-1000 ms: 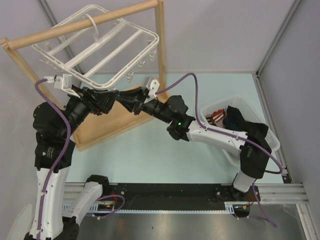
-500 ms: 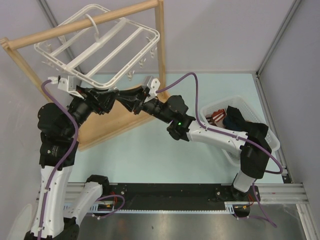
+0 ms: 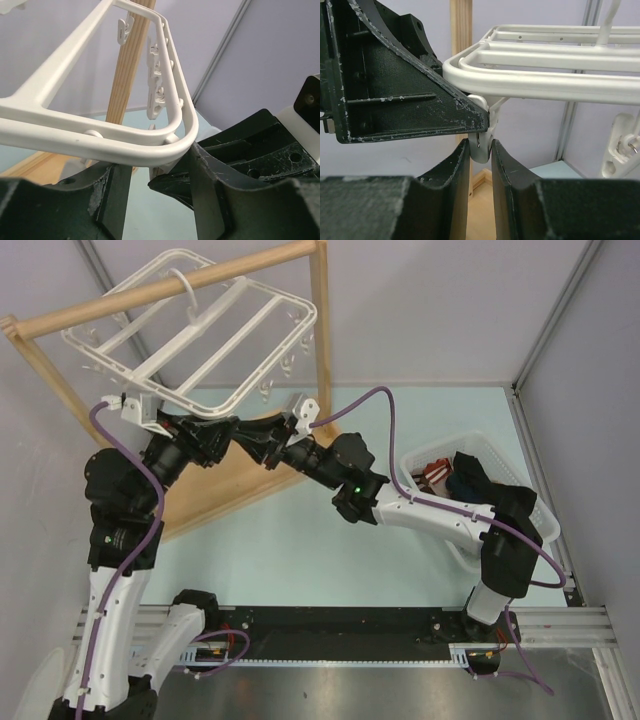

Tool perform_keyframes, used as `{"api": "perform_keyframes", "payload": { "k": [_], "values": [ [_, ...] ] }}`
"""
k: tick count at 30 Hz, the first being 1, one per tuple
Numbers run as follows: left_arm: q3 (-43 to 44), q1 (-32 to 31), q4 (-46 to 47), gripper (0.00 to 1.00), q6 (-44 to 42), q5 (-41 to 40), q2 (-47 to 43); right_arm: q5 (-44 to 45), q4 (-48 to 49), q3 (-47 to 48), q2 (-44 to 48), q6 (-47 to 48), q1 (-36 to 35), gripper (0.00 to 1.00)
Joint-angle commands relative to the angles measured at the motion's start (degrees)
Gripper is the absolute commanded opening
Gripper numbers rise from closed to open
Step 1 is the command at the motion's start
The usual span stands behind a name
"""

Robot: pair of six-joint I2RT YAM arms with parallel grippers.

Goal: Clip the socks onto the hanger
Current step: Open the clamp at the hanger.

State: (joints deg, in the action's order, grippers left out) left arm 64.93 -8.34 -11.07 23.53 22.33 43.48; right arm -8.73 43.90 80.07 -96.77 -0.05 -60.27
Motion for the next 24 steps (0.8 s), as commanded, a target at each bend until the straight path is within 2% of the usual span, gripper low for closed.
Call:
{"api": "perform_keyframes", "payload": {
  "k": [1, 7, 9, 11, 16, 24],
  "values": [
    [-0.15, -0.63, 4.83, 0.5, 0.46, -2.02, -0.24, 1.08, -0.3, 2.72, 1.32, 2.6, -1.51, 0.06],
    [-0.15, -0.98, 5.01, 0.43, 1.08, -2.55, -0.16, 1.88, -0.57, 2.9, 1.06, 3.66, -2.13, 0.06],
    [-0.41, -1.15, 5.09, 0.45, 1.17, -2.64, -0.15, 2.14, -0.66, 2.81, 1.15, 3.75, -2.13, 0.06],
    [-1.03, -1.07, 4.83, 0.53, 1.61, -2.82, -0.24, 2.31, -0.74, 2.81, 1.23, 3.92, -2.13, 0.05],
    [-3.49, -1.24, 6.67, 0.52, 2.66, -3.52, -1.21, 2.4, -0.83, 2.9, 1.06, 4.27, -2.22, 0.05],
    [-3.58, -1.42, 8.96, 0.39, 4.33, -5.36, -1.21, 2.23, -1.8, 2.89, 1.06, 4.54, -2.22, 0.05]
  ]
}}
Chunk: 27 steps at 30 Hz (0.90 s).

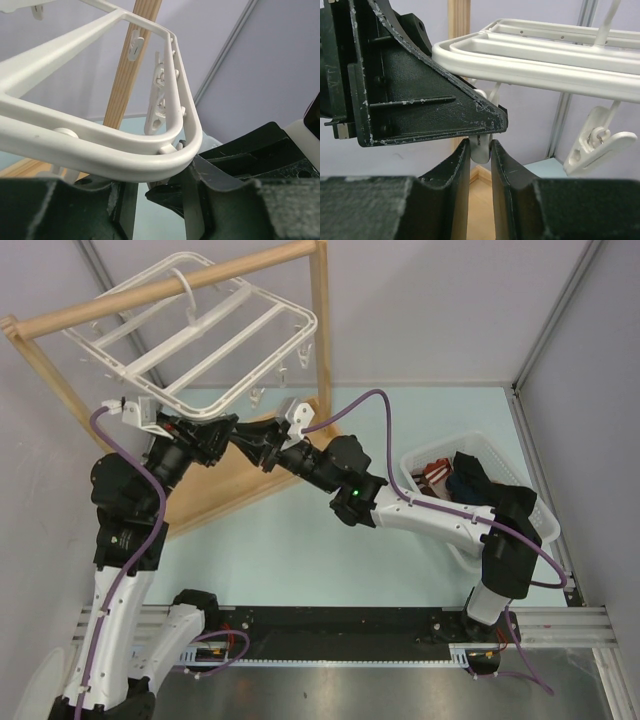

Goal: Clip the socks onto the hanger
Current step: Open the clamp at the hanger, then pick up the sock from the bin.

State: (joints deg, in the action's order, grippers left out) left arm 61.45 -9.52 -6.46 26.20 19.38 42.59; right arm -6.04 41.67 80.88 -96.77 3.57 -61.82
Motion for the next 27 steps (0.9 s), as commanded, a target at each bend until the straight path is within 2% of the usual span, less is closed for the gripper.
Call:
{"api": "perform_keyframes", "payload": {
  "k": [1, 4, 7, 8, 10, 11, 12, 13, 15, 16, 20, 21, 22, 27],
  "values": [
    [-0.1, -0.24, 4.61, 0.36, 1.93, -2.85, -0.4, -0.46, -0.01, 2.0, 1.15, 0.91, -0.75, 0.05],
    [-0.28, -0.24, 5.05, 0.29, 2.89, -3.64, -0.75, -0.2, -2.11, 2.0, 1.32, 1.08, -0.67, 0.06],
    [-0.37, -0.24, 4.79, 0.22, 3.42, -4.17, -1.1, -0.63, -3.17, 1.91, 1.41, 0.91, -0.49, 0.12],
    [-0.37, -0.24, 4.79, 0.2, 3.6, -4.17, -1.02, -0.81, -3.35, 2.0, 1.58, 0.82, -0.49, 0.18],
    [-0.54, -0.24, 4.61, 0.15, 3.6, -4.17, -1.02, -1.07, -4.13, 2.0, 1.85, 0.65, -0.41, 0.25],
    [-0.46, -0.32, 4.61, 0.13, 3.6, -4.35, -1.02, -1.08, -4.49, 1.91, 2.11, 0.65, -0.4, 0.34],
    [-0.72, -0.33, 4.44, 0.12, 3.6, -4.43, -1.02, -1.08, -4.93, 1.91, 2.29, 0.56, -0.32, 0.38],
    [-0.72, -0.33, 4.44, 0.12, 3.43, -4.43, -0.84, -0.9, -6.32, 2.0, 2.81, 0.3, -0.32, 0.48],
    [-0.81, -0.24, 3.91, 0.11, 3.25, -4.26, -0.75, -0.46, -8.7, 1.91, 3.6, -0.14, -0.05, 0.58],
    [-0.81, -0.32, 3.82, 0.1, 3.25, -4.26, -0.67, 0.06, -12.19, 2.0, 4.04, -0.41, 0.12, 0.66],
    [-1.07, -0.33, 3.12, 0.07, 2.98, -4.7, -0.75, 3.05, -23.54, 1.56, 8.6, -2.25, 1.26, 0.82],
    [-0.98, -0.33, 2.94, 0.06, 2.9, -4.79, -0.75, 3.84, -26.09, 1.56, 9.75, -2.86, 1.61, 0.91],
    [-0.98, -0.33, 2.42, 0.05, 2.81, -4.79, -0.75, 5.41, -31.51, 1.39, 10.63, -3.31, 2.05, 0.95],
    [-0.72, -0.33, 0.4, 0.03, 1.84, -5.84, -1.1, 12.8, -50.43, 0.86, 17.47, -8.4, 7.92, 1.0]
  ]
}}
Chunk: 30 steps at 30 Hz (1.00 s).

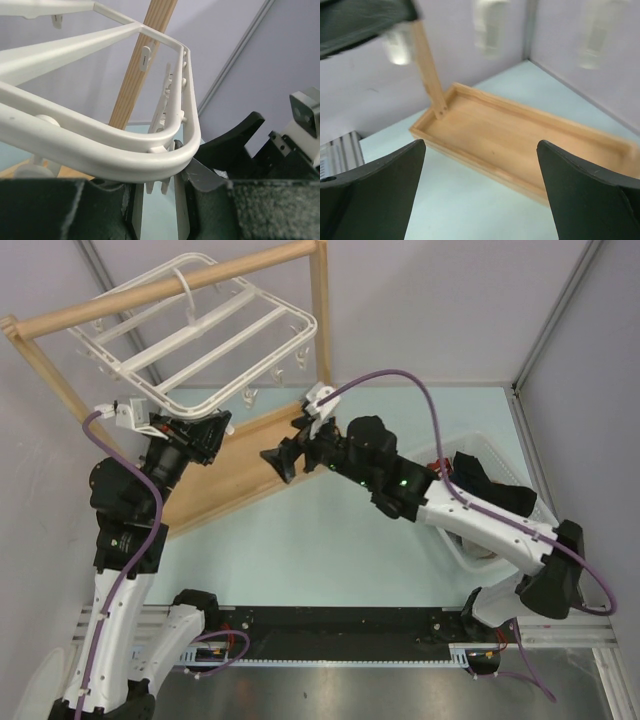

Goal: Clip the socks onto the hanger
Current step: Pick up the sock from the bin.

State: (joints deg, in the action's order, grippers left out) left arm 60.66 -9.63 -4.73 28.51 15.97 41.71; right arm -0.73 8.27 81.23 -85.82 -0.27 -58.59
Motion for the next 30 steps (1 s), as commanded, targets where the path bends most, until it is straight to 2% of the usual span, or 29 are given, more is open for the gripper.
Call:
{"api": "perform_keyframes", "payload": {
  "k": [1, 6, 9, 10, 12, 13, 14, 17, 21, 26, 30],
  "values": [
    [0.07, -0.22, -2.03, 0.03, -0.74, -2.52, -0.23, 10.28, -23.07, 0.25, 7.59, -5.6, 5.84, 1.0],
    [0.42, -0.22, -4.4, 0.03, -2.06, -3.48, -0.76, 18.56, -37.7, -2.91, 13.83, -10.18, 15.15, 1.0],
    [0.68, -0.22, -5.37, 0.02, -2.41, -3.84, -1.11, 22.35, -44.9, -5.29, 17.17, -11.24, 23.93, 1.0],
    [0.77, -0.22, -5.46, 0.02, -2.41, -3.84, -1.2, 22.44, -45.88, -6.42, 18.05, -11.5, 29.7, 1.0],
    [0.95, -0.39, -5.81, 0.02, -2.41, -3.75, -1.28, 21.49, -46.94, -7.75, 18.23, -11.94, 35.79, 0.99],
    [0.95, -0.57, -5.99, 0.02, -2.41, -3.84, -1.28, 20.17, -47.03, -8.89, 17.62, -11.94, 38.87, 0.98],
    [0.95, -0.74, -5.9, 0.02, -2.5, -4.01, -1.37, 18.59, -46.86, -9.25, 17.01, -11.94, 45.08, 0.97],
    [1.03, -1.09, -6.52, 0.02, -2.59, -4.45, -1.63, 13.58, -46.16, -9.51, 12.55, -12.47, 54.59, 0.91],
    [0.77, -1.62, -6.34, 0.01, -2.15, -3.84, -1.64, 7.52, -43.35, -9.69, 5.94, -14.4, 62.52, 0.88],
    [0.68, -2.24, -6.34, 0.0, -2.32, -4.28, -1.37, 6.36, -40.18, -9.78, -3.02, -14.23, 64.39, 0.86],
    [0.42, -2.76, -6.17, 0.0, -2.58, -4.63, -1.63, 4.17, -39.38, -11.79, -8.04, -13.35, 64.65, 0.78]
  ]
}}
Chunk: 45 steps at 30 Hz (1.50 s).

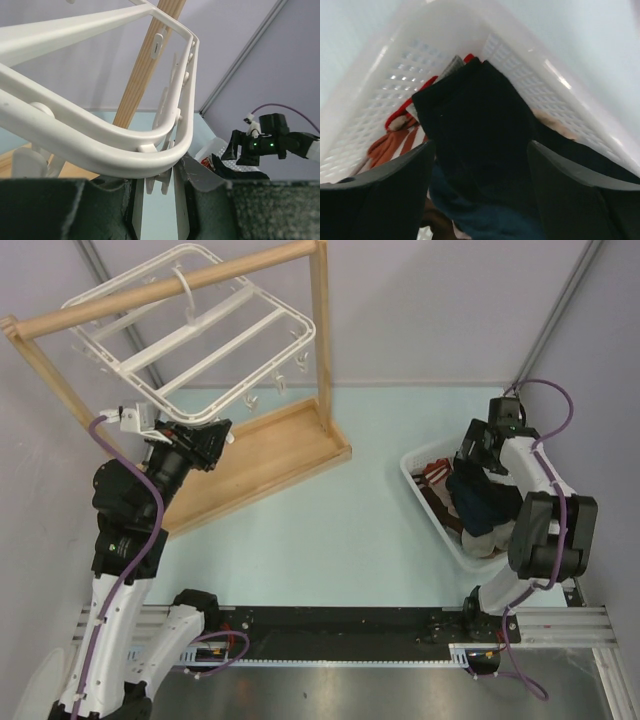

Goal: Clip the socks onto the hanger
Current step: Pick up the sock from the bin.

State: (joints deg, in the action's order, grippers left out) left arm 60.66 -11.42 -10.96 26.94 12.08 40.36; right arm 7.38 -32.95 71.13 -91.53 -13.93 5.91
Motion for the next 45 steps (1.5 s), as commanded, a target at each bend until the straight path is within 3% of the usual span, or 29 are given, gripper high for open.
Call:
{"api": "perform_keyframes", "payload": {
  "k": [1, 12, 18, 22, 33, 41, 45],
  "values": [
    [0.33, -1.15, 0.15, 0.0, -0.92, -0.74, -0.45, -4.04, 1.75, -2.4, -2.34, 0.4, -0.8, 0.78],
    [-0.37, -2.29, 0.85, 0.0, -0.66, -1.0, -1.42, 4.32, -1.59, -11.54, 11.45, -4.87, -14.61, 0.74],
    [-0.72, -2.47, 0.77, 0.0, -0.22, -0.91, -1.95, 0.27, -0.37, -12.25, 13.47, -4.61, -14.62, 0.73],
    [-0.63, -2.55, 0.24, 0.01, -0.22, -1.09, -2.04, -2.44, 3.15, -11.9, 15.41, -3.12, -9.97, 0.68],
    [-0.02, -2.47, -0.2, 0.0, -0.57, -0.74, -0.63, -2.54, 14.14, -11.9, 9.0, 4.97, -8.55, 0.52],
    [0.33, -2.47, -0.73, 0.0, -1.01, -1.09, -0.72, 5.34, 9.31, -12.16, 1.79, 5.32, -10.74, 0.48],
    [0.24, -2.47, -0.38, 0.0, -0.84, -0.83, -0.63, 6.95, 8.69, -12.25, 2.75, 4.97, -12.15, 0.34]
  ]
}}
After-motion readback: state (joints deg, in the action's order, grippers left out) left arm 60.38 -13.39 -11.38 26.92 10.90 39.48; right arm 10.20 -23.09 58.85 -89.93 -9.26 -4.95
